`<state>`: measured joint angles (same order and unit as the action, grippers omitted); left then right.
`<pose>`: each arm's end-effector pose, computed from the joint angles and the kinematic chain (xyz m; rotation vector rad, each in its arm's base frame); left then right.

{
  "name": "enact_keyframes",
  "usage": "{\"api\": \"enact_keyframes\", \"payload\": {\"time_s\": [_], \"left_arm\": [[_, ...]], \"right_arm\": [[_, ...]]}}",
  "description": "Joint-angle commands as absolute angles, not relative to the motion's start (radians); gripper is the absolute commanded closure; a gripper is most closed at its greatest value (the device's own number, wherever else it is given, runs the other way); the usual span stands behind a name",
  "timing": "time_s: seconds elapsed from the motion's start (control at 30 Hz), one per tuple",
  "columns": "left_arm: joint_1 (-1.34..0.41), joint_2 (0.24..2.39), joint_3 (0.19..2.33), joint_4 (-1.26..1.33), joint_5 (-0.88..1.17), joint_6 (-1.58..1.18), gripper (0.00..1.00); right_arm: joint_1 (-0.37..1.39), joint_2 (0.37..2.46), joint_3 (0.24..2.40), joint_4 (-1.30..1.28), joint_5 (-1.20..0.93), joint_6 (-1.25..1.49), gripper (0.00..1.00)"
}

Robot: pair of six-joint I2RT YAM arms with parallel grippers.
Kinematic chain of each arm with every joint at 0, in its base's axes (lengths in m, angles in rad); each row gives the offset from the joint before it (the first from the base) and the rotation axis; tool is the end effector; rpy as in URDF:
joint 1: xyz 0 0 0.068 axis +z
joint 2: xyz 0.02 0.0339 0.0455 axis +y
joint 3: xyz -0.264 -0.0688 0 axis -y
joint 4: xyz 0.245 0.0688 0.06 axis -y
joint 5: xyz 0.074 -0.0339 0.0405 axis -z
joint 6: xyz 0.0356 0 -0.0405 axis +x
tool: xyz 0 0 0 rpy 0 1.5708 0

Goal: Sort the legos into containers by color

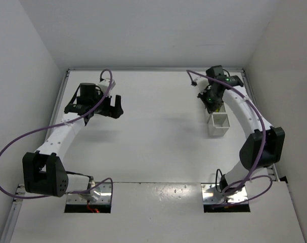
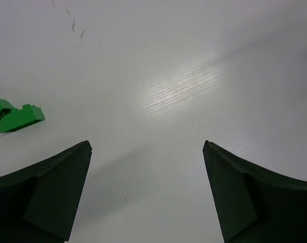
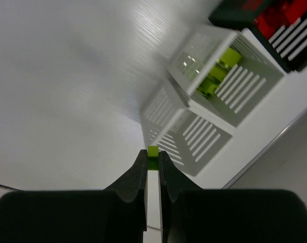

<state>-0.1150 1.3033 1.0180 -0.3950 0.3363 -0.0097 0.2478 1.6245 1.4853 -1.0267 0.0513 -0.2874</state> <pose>0.2826 -0.0445 0.2890 0.2986 2.2234 -0.4453 0.3187 0.0787 0.3019 -0.7097 2.6431 -0.0813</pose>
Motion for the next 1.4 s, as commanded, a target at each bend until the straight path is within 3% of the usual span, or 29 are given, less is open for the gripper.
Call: {"api": "enact_keyframes", "payload": {"time_s": [0.0, 0.3, 0.63, 0.7, 0.73, 0.83, 0.9, 1.13, 1.37], "left_arm": [[-0.129, 1.301, 1.054, -0.374, 0.356, 0.041, 0.01], [-0.138, 1.347, 1.111, -0.396, 0.269, 0.032, 0.01], [-0.120, 1.304, 1.046, -0.417, 0.172, 0.012, 0.01], [-0.100, 1.304, 1.046, -0.417, 0.143, 0.002, 0.01], [-0.085, 1.318, 1.046, -0.426, 0.143, 0.002, 0.01], [0.003, 1.392, 1.078, -0.475, 0.132, 0.002, 0.01], [0.069, 1.436, 1.124, -0.503, 0.111, 0.043, 0.01], [0.186, 1.610, 1.308, -0.525, -0.027, 0.155, 0.13], [0.227, 1.818, 1.465, -0.534, -0.066, 0.187, 0.14]], "right_arm": [[0.157, 1.626, 1.469, -1.029, 0.080, -0.275, 1.00], [-0.031, 1.903, 1.756, -1.020, 0.034, -0.221, 1.00], [-0.040, 1.963, 1.752, -1.020, 0.003, -0.212, 1.00], [-0.040, 1.974, 1.752, -1.020, 0.003, -0.212, 0.93], [-0.040, 1.985, 1.765, -1.020, 0.003, -0.203, 0.82], [-0.031, 1.994, 1.775, -1.020, 0.012, -0.202, 0.62], [-0.031, 2.003, 1.784, -1.011, 0.021, -0.202, 0.56], [-0.021, 1.994, 1.805, -1.011, 0.021, -0.193, 0.54], [-0.012, 1.962, 1.805, -1.002, 0.003, -0.184, 0.54]]}}
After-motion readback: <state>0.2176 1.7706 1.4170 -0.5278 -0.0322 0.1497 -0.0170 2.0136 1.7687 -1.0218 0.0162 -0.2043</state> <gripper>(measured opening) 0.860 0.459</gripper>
